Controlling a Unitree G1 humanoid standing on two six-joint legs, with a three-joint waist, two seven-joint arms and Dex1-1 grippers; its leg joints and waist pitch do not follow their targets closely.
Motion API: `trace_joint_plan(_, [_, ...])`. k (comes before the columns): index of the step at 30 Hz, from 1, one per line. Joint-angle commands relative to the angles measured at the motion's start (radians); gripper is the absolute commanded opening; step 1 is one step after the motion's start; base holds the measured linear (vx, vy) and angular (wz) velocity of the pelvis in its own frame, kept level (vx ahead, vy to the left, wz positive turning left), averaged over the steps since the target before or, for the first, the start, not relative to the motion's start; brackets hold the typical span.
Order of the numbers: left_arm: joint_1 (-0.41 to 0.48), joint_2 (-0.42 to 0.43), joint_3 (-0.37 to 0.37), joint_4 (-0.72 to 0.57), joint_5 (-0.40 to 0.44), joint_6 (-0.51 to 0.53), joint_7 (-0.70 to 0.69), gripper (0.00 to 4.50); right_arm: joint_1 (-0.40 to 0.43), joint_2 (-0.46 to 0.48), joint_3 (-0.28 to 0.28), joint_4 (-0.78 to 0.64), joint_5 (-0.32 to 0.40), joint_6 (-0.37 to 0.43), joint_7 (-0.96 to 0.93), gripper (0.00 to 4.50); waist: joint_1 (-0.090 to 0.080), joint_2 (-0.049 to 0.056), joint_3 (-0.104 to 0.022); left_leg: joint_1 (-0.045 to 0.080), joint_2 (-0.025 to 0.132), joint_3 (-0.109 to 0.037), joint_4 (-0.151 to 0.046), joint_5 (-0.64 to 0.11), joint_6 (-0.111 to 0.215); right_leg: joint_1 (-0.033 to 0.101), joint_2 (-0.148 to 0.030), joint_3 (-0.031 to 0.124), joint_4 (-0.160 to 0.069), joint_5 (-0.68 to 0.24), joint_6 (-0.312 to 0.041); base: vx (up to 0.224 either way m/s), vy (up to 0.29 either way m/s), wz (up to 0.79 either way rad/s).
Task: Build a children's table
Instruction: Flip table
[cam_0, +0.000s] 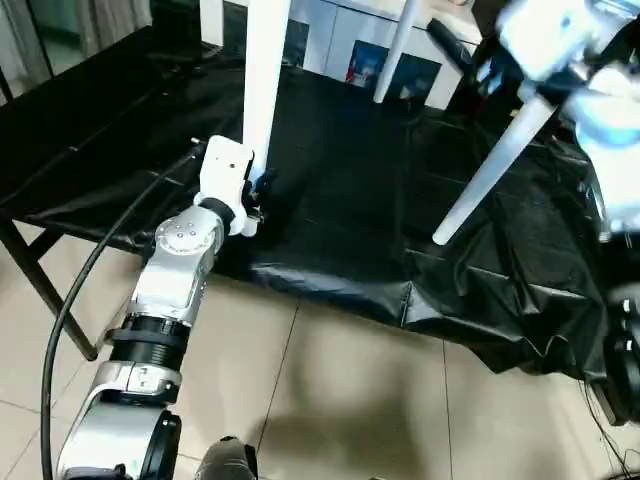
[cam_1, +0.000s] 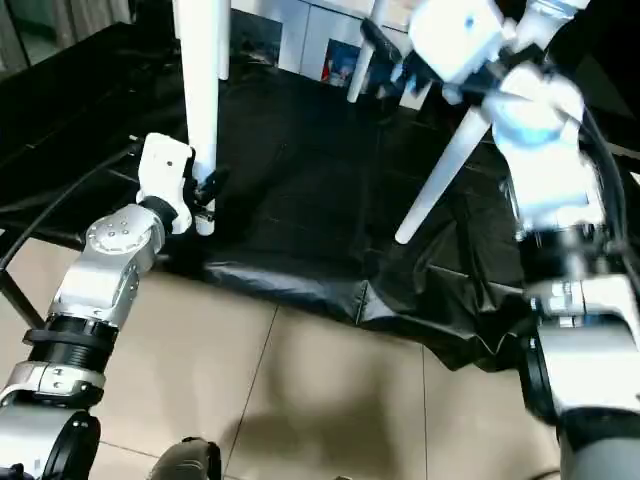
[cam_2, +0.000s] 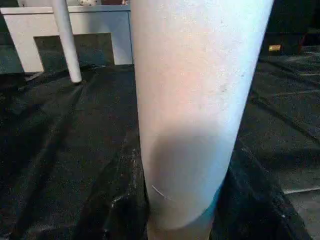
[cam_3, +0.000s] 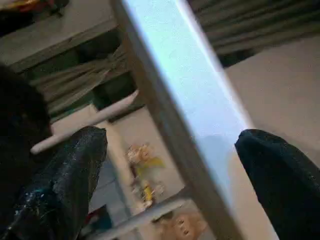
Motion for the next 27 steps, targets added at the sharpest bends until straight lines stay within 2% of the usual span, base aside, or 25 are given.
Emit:
trace_joint_plan(1, [-0.046, 0.002, -0.029, -0.014, 0.019, -0.043, -0.023, 1.56, 0.025, -0.009, -0.033, -0.048, 0.025, -0.001, -0.011, 4.5, -0.017, 0.024, -0.099, 0.097, 0.057, -0.052, -0.104, -0.502, -0.182, -0.003, -0.038, 0.019, -0.074, -0.2, -0.119, 0.0, 0.0, 0.0])
trace_joint_plan(4, [-0.049, 0.015, -0.035, -0.003, 0.033, -0.054, -0.023, 1.56, 0.067, 0.008, -0.054, -0.098, 0.062, 0.019, -0.011, 4.5, -0.019, 0.023, -0.097, 0.096, 0.058, -0.051, -0.105, -0.498, -0.174, -0.003, -0.038, 0.018, -0.074, -0.194, -0.121, 0.0, 0.0, 0.0])
trace_joint_plan(5, [-0.042, 0.024, -0.036, -0.006, 0.037, -0.036, -0.024, 1.91, 0.133, 0.025, -0.056, -0.13, 0.093, 0.054, 0.002, 4.5, -0.022, 0.018, -0.093, 0.097, 0.058, -0.05, -0.106, -0.504, -0.165, -0.006, -0.037, 0.018, -0.076, -0.201, -0.124, 0.0, 0.0, 0.0])
trace_joint_plan(6, [-0.04, 0.026, -0.035, -0.007, 0.038, -0.03, -0.02, 2.12, 0.153, 0.029, -0.054, -0.139, 0.097, 0.064, 0.003, 4.5, -0.021, 0.021, -0.093, 0.099, 0.058, -0.05, -0.106, -0.508, -0.163, -0.008, -0.038, 0.019, -0.076, -0.203, -0.125, 0.0, 0.0, 0.0])
trace_joint_plan(7, [-0.036, 0.028, -0.034, -0.009, 0.034, -0.02, -0.026, 2.26, 0.176, 0.035, -0.052, -0.144, 0.095, 0.068, -0.002, 4.5, -0.026, 0.014, -0.092, 0.094, 0.058, -0.052, -0.108, -0.506, -0.162, -0.005, -0.038, 0.018, -0.077, -0.208, -0.124, 0.0, 0.0, 0.0])
trace_joint_plan(9, [-0.031, 0.031, -0.034, -0.009, 0.041, -0.023, -0.014, 2.31, 0.21, 0.063, -0.063, -0.149, 0.111, 0.097, -0.025, 4.5, -0.029, 0.014, -0.091, 0.095, 0.058, -0.052, -0.107, -0.512, -0.162, -0.009, -0.04, 0.018, -0.079, -0.228, -0.125, 0.0, 0.0, 0.0])
trace_joint_plan(11, [-0.026, 0.035, -0.036, -0.005, 0.051, -0.031, 0.0, 2.52, 0.253, 0.096, -0.082, -0.164, 0.131, 0.146, -0.058, 4.5, -0.037, 0.011, -0.089, 0.092, 0.058, -0.056, -0.109, -0.538, -0.166, -0.007, -0.043, 0.017, -0.083, -0.272, -0.124, 0.0, 0.0, 0.0])
trace_joint_plan(12, [-0.018, 0.04, -0.04, -0.009, 0.066, -0.035, 0.021, 2.66, 0.303, 0.139, -0.117, -0.17, 0.18, 0.209, -0.091, 4.5, -0.039, 0.009, -0.087, 0.09, 0.057, -0.057, -0.11, -0.543, -0.166, -0.007, -0.043, 0.017, -0.084, -0.283, -0.122, 0.0, 0.0, 0.0])
trace_joint_plan(13, [-0.018, 0.041, -0.04, -0.009, 0.066, -0.035, 0.022, 2.66, 0.305, 0.14, -0.118, -0.17, 0.182, 0.212, -0.091, 4.5, -0.038, 0.012, -0.086, 0.096, 0.058, -0.057, -0.11, -0.559, -0.167, -0.014, -0.044, 0.018, -0.087, -0.291, -0.121, 0.0, 0.0, 0.0])
trace_joint_plan(14, [-0.01, 0.044, -0.042, -0.017, 0.073, -0.032, 0.034, 2.76, 0.343, 0.165, -0.14, -0.175, 0.231, 0.254, -0.096, 4.5, -0.04, 0.01, -0.085, 0.096, 0.058, -0.057, -0.11, -0.57, -0.165, -0.014, -0.043, 0.018, -0.087, -0.294, -0.121, 0.0, 0.0, 0.0])
trace_joint_plan(16, [0.015, 0.051, -0.044, -0.043, 0.094, -0.034, 0.071, 2.76, 0.412, 0.198, -0.168, -0.192, 0.299, 0.282, -0.094, 4.5, -0.041, 0.014, -0.081, 0.096, 0.058, -0.06, -0.113, -0.599, -0.172, -0.017, -0.044, 0.018, -0.091, -0.315, -0.118, 0.0, 0.0, 0.0])
trace_joint_plan(20, [0.042, 0.044, -0.03, -0.059, 0.109, -0.057, 0.113, 2.76, 0.45, 0.212, -0.195, -0.192, 0.299, 0.299, -0.123, 4.5, -0.054, 0.013, -0.077, 0.09, 0.058, -0.065, -0.119, -0.613, -0.184, -0.013, -0.047, 0.016, -0.095, -0.345, -0.111, 0.0, 0.0, 0.0])
trace_joint_plan(22, [0.051, 0.041, -0.026, -0.063, 0.113, -0.065, 0.125, 2.76, 0.457, 0.221, -0.211, -0.201, 0.305, 0.319, -0.141, 4.5, -0.061, 0.012, -0.076, 0.085, 0.057, -0.069, -0.122, -0.611, -0.187, -0.007, -0.048, 0.014, -0.095, -0.36, -0.106, 0.0, 0.0, 0.0])
trace_joint_plan(23, [0.051, 0.04, -0.025, -0.063, 0.112, -0.064, 0.126, 2.76, 0.457, 0.221, -0.211, -0.201, 0.304, 0.32, -0.143, 4.5, -0.061, 0.015, -0.075, 0.09, 0.057, -0.068, -0.122, -0.615, -0.189, -0.01, -0.047, 0.013, -0.098, -0.365, -0.105, 0.0, 0.0, 0.0])
trace_joint_plan(24, [0.066, 0.033, -0.018, -0.071, 0.1, -0.07, 0.127, 2.76, 0.46, 0.224, -0.217, -0.21, 0.293, 0.343, -0.174, 4.5, -0.063, 0.016, -0.07, 0.09, 0.057, -0.069, -0.123, -0.62, -0.19, -0.012, -0.046, 0.013, -0.101, -0.369, -0.104, 0.0, 0.0, 0.0])
trace_joint_plan(25, [0.075, 0.027, -0.012, -0.078, 0.084, -0.075, 0.12, 2.76, 0.461, 0.225, -0.218, -0.21, 0.283, 0.352, -0.192, 4.5, -0.066, 0.017, -0.058, 0.092, 0.056, -0.069, -0.128, -0.651, -0.194, -0.018, -0.043, 0.013, -0.108, -0.392, -0.1, 0.0, 0.0, 0.0])
trace_joint_plan(27, [0.087, 0.02, -0.007, -0.093, 0.061, -0.08, 0.104, 2.76, 0.46, 0.226, -0.22, -0.204, 0.276, 0.367, -0.219, 4.5, -0.069, 0.014, -0.054, 0.1, 0.055, -0.073, -0.129, -0.699, -0.199, -0.018, -0.044, 0.011, -0.113, -0.447, -0.1, 0.0, 0.0, 0.0])
